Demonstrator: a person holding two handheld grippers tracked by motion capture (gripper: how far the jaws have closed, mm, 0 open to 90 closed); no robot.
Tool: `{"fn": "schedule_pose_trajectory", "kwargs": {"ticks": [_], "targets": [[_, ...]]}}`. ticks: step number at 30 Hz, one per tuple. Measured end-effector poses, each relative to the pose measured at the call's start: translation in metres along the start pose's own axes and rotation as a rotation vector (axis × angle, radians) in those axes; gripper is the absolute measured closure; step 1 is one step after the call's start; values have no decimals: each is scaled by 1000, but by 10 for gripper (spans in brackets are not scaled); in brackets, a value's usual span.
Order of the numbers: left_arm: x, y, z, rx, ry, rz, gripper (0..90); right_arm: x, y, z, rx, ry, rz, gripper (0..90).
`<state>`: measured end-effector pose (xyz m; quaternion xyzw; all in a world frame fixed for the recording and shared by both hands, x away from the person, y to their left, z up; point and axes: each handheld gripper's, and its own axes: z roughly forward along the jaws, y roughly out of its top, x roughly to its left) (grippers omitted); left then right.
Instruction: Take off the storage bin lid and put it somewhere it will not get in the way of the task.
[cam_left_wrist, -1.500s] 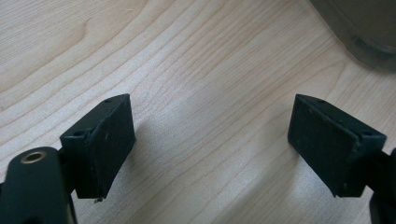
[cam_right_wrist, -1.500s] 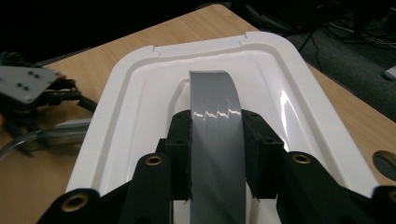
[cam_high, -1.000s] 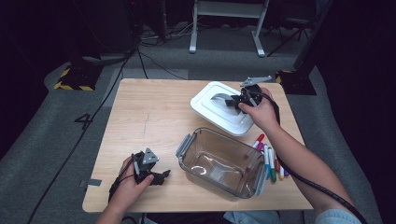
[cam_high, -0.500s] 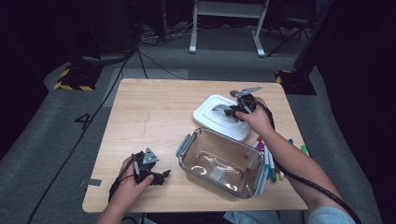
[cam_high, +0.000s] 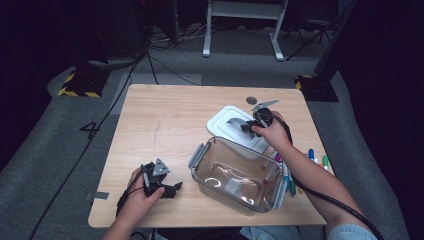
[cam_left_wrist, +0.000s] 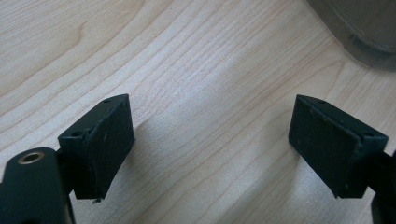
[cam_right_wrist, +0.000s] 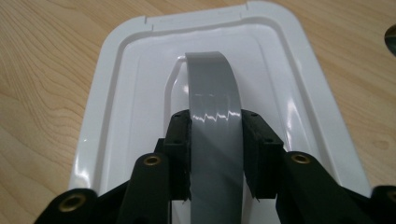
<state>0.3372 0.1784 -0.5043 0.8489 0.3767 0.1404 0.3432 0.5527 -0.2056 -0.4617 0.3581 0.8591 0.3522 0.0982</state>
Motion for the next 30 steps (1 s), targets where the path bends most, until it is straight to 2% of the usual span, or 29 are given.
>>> {"fn": "schedule_pose_trajectory", "kwargs": {"ticks": [2, 4, 7, 10, 14, 20, 22, 27, 30], "targets": [[0, 0, 0, 1, 0, 1, 146, 2, -2, 0, -22, -10, 0, 610], [0, 0, 0, 0, 0, 0, 146, 4, -2, -5, -42, -2, 2, 595], [0, 0, 0, 0, 2, 1, 146, 6, -2, -18, -68, -7, -4, 561], [0, 1, 1, -1, 3, -2, 142, 7, 0, -39, -97, -24, -25, 533], [0, 3, 3, 3, 3, -10, 125, 9, -2, -65, -135, -31, -23, 523], [-1, 6, 7, 7, 10, -18, 93, 15, -13, -105, -156, -42, -35, 488], [0, 7, 7, 14, 16, -13, 86, 16, -19, -117, -167, -49, -26, 483], [1, 8, 9, 13, 2, -10, 76, 17, -37, -149, -205, -60, 38, 484], [1, 8, 9, 13, 2, -8, 76, 16, -49, -165, -195, -90, 54, 485]]}}
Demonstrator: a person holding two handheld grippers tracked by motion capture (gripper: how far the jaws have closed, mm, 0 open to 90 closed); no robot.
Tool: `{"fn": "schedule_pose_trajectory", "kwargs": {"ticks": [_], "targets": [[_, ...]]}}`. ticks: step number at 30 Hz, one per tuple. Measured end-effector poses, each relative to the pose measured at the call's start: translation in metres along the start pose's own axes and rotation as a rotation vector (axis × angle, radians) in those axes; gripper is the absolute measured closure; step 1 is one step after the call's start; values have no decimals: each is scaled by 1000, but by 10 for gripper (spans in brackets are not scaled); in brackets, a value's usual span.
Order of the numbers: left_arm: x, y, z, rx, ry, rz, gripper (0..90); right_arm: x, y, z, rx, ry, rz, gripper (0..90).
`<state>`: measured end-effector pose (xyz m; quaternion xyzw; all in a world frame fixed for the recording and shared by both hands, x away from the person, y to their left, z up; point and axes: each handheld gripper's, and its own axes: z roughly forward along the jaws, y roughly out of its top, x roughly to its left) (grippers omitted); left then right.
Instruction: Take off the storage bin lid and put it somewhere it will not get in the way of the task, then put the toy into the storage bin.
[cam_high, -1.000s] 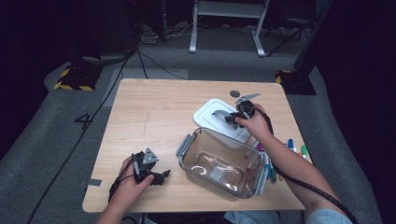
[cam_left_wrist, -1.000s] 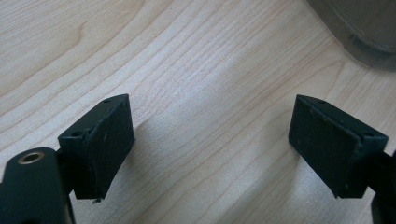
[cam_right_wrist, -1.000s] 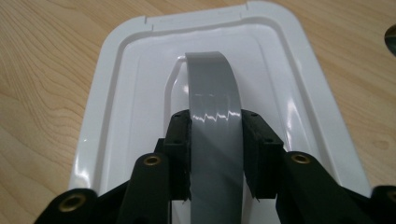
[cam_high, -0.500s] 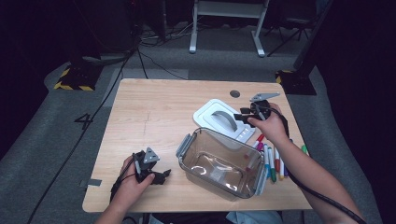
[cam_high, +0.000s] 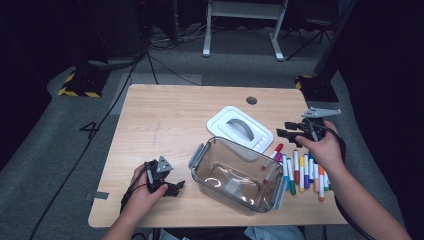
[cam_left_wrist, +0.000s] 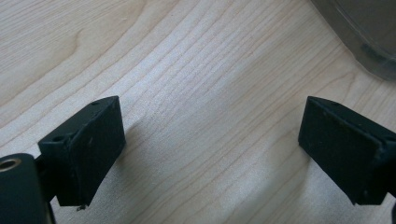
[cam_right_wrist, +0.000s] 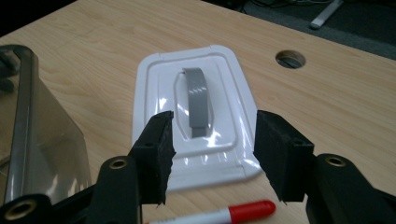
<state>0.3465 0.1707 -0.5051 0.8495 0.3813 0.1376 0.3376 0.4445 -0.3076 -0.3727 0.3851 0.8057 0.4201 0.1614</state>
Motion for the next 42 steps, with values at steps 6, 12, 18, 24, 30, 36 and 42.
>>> {"fn": "schedule_pose_trajectory", "kwargs": {"ticks": [6, 12, 18, 24, 30, 36, 42], "targets": [[0, 0, 1, -1, -6, 0, 70, -9, -28, -22, 35, -36, 43, 488], [1, 3, 2, 10, -7, 10, 56, -18, -59, -46, 66, -94, 80, 487], [1, 4, 4, 8, -2, 11, 43, -31, -88, -70, 89, -149, 126, 487], [1, 4, 4, 8, -3, 7, 42, -42, -119, -83, 111, -213, 186, 495], [1, 4, 4, 8, -3, 7, 42, -55, -145, -81, 166, -265, 226, 511], [1, 4, 4, 8, -1, 11, 42, -61, -160, -72, 201, -281, 253, 516], [1, 4, 4, 8, -1, 11, 42, -62, -164, -63, 224, -282, 262, 518]]}}
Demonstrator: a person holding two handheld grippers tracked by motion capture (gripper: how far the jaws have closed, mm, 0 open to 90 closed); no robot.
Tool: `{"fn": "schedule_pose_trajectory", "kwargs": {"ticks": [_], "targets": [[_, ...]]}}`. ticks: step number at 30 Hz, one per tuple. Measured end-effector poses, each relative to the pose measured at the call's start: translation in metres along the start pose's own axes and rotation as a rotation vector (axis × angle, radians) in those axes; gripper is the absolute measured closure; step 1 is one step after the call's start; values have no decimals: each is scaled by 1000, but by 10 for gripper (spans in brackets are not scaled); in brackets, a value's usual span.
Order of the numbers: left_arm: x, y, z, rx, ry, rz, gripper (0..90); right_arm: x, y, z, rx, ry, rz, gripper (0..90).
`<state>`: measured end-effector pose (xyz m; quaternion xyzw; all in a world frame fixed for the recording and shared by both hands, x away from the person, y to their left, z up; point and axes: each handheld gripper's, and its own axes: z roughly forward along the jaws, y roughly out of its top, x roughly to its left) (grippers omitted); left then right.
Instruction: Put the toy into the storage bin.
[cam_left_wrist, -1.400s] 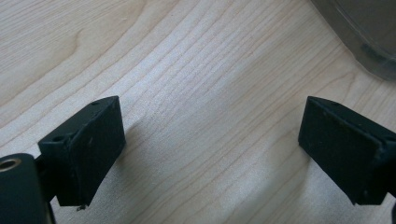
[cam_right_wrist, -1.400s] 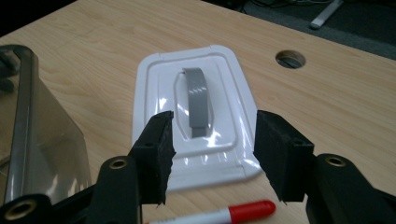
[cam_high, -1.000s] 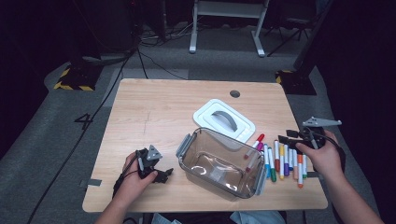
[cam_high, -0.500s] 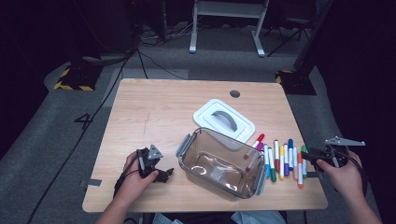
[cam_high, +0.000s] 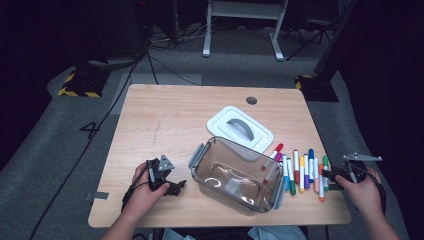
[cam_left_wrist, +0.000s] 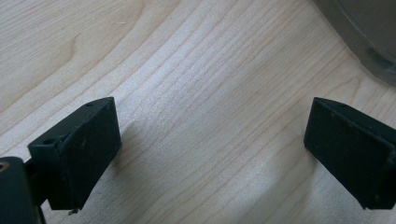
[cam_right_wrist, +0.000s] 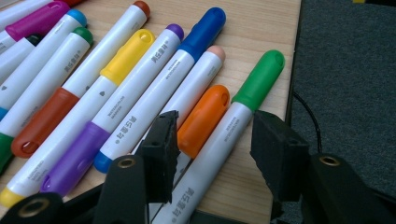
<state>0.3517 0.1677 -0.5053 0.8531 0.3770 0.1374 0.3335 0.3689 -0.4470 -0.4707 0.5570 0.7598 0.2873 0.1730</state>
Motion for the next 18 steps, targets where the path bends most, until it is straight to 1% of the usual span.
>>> {"fn": "schedule_pose_trajectory", "kwargs": {"ticks": [2, 4, 5, 8, 11, 14, 16, 18], "targets": [[0, 0, 0, 0, -2, -4, 42, 1, 0, 4, 0, 11, 14, 526], [0, 0, 0, 2, -1, 2, 41, 3, 1, 7, 5, 7, 6, 526], [0, 0, 0, 3, -2, 3, 40, 4, 1, 8, 9, 8, 11, 527], [0, 1, 1, 5, -2, -6, 34, 6, 3, 11, 11, 2, 7, 540], [0, 1, 1, 5, -2, -5, 33, 8, 5, 14, 16, -4, 11, 547], [0, 1, 1, 4, -1, -4, 34, 9, 8, 14, 19, -19, 14, 571], [0, 1, 1, 5, 3, -2, 35, 8, 10, 12, 0, -14, 16, 603], [0, 1, 1, 5, 4, -2, 35, 6, 11, 9, -10, -10, 28, 614]]}}
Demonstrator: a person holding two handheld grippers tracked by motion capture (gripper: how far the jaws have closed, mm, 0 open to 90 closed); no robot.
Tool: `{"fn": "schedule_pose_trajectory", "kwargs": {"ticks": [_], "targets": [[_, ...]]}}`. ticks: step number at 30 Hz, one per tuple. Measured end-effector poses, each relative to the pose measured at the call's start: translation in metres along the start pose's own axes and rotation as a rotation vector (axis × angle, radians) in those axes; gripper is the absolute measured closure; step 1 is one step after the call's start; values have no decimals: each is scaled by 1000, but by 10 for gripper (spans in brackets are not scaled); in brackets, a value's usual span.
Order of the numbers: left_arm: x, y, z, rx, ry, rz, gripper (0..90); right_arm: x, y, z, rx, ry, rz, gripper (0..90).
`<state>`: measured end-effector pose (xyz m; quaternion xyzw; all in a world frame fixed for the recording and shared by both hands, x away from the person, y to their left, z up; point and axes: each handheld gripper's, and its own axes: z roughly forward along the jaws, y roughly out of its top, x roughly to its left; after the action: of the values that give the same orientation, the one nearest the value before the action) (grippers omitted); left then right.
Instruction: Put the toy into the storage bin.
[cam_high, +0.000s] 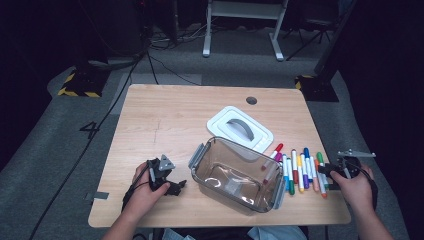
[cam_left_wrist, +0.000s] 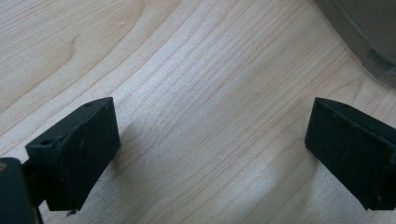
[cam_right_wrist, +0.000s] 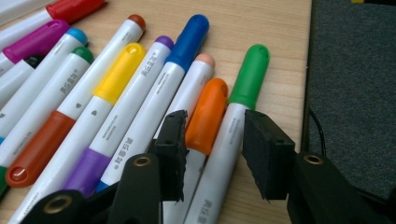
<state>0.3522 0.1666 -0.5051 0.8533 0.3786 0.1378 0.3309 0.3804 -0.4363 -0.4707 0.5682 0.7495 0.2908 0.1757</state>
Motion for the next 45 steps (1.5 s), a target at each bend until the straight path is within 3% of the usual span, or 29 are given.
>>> {"fn": "schedule_pose_trajectory", "kwargs": {"ticks": [3, 8, 13, 27, 31, 38, 44, 45], "targets": [[0, 0, 0, 0, 0, 0, 35, -5, 0, -3, 6, -21, 1, 646], [0, 0, 0, 0, 0, 0, 35, -9, -2, 1, 65, -62, -19, 670], [0, 0, 0, 0, 0, -1, 35, -8, 2, 6, 68, -84, -15, 676], [0, 0, 0, 1, 0, -1, 35, -9, 22, 24, 103, -104, -2, 775], [0, 0, 0, 0, 0, -1, 35, -11, 25, 20, 79, -89, 15, 776], [0, 0, 0, 1, 0, -1, 35, -11, 39, -5, 20, -43, 26, 776], [0, -1, 0, -1, 6, -3, 35, 0, 55, -24, -30, 9, 3, 776], [-1, -1, -1, -3, 7, -13, 35, 7, 63, -30, -36, 32, -7, 776]]}}
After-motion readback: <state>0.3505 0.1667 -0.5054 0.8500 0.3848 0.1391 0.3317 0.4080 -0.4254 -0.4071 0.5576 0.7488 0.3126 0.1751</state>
